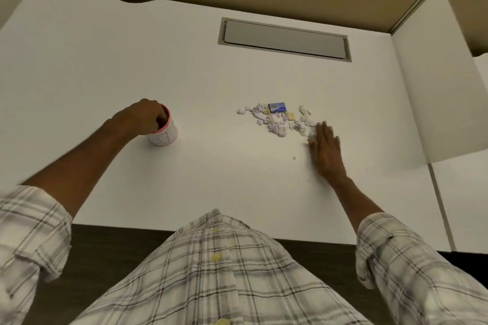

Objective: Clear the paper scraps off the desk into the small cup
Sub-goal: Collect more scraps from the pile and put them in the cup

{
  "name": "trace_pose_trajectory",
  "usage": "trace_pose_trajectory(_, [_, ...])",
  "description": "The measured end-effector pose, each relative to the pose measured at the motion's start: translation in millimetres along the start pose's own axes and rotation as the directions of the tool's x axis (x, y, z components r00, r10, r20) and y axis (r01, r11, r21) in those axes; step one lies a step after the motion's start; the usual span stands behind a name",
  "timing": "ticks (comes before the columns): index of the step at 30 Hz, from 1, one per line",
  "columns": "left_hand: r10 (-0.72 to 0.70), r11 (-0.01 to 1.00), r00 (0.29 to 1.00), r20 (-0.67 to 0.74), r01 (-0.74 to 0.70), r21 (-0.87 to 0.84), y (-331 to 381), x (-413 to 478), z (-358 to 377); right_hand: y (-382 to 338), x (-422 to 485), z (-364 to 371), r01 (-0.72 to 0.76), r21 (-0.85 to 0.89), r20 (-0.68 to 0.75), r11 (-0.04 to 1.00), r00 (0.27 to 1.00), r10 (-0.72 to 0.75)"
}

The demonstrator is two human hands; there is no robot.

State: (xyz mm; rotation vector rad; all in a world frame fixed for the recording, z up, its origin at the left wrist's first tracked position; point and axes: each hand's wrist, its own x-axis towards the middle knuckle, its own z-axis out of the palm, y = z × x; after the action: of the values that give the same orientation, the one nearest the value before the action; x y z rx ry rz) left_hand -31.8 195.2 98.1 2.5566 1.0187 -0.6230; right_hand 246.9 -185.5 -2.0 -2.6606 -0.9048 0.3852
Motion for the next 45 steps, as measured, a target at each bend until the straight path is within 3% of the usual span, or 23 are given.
trace_pose_trajectory(4, [-0.047, 0.999, 0.999, -0.007, 0.047, -0.003, 4, 3, 3, -28, -8, 18, 0.217, 0.029, 0.019, 0.976, 0.976, -0.218])
trace_pose_trajectory(8, [-0.030, 0.999, 1.000, 0.001, 0.030, -0.021, 1, 0, 2, -35, -26, 31, 0.422, 0.136, -0.001, 0.896, 0.905, -0.426])
trace_pose_trajectory(12, [0.011, 0.998, 0.998, -0.055, -0.014, -0.058, -6, -7, -5, -30, -4, 15, 0.300, 0.290, -0.106, 0.909, 0.954, -0.281])
trace_pose_trajectory(15, [-0.036, 0.990, 0.990, -0.136, 0.017, -0.140, -4, -14, -15, -23, 26, 4, 0.192, 0.256, -0.032, 0.947, 0.981, -0.190])
trace_pose_trajectory(18, [-0.055, 0.973, 0.966, -0.253, -0.006, -0.232, 7, -26, -23, -18, 45, -1, 0.234, 0.147, 0.077, 0.961, 0.966, -0.247])
trace_pose_trajectory(20, [-0.081, 0.934, 0.928, -0.364, -0.057, -0.353, 20, -36, -22, -19, 45, 3, 0.342, 0.086, 0.125, 0.936, 0.928, -0.351])
trace_pose_trajectory(23, [-0.027, 0.869, 0.838, -0.545, -0.250, -0.428, 48, -49, -10, -24, 25, 15, 0.517, 0.074, 0.125, 0.853, 0.843, -0.523])
trace_pose_trajectory(27, [0.196, 0.778, 0.809, -0.553, -0.472, -0.415, 88, -45, 28, -26, -13, 37, 0.670, 0.062, 0.099, 0.740, 0.733, -0.673])
trace_pose_trajectory(29, [0.311, 0.754, 0.830, -0.463, -0.512, -0.411, 106, -38, 55, -23, -27, 43, 0.671, 0.029, 0.022, 0.741, 0.741, -0.671])
trace_pose_trajectory(32, [0.428, 0.801, 0.844, -0.324, -0.520, -0.298, 130, -25, 100, -14, -41, 46, 0.592, -0.017, -0.077, 0.806, 0.803, -0.591])
trace_pose_trajectory(35, [0.447, 0.839, 0.854, -0.265, -0.503, -0.207, 146, -13, 135, -13, -49, 48, 0.461, 0.019, -0.019, 0.887, 0.888, -0.460])
trace_pose_trajectory(40, [0.509, 0.803, 0.760, -0.403, -0.588, -0.095, 161, -3, 157, -45, -44, 59, 0.465, 0.017, 0.016, 0.885, 0.885, -0.466])
trace_pose_trajectory(45, [0.453, 0.783, 0.731, -0.511, -0.600, -0.164, 149, -3, 162, -43, -43, 59, 0.525, 0.097, -0.110, 0.845, 0.850, -0.515])
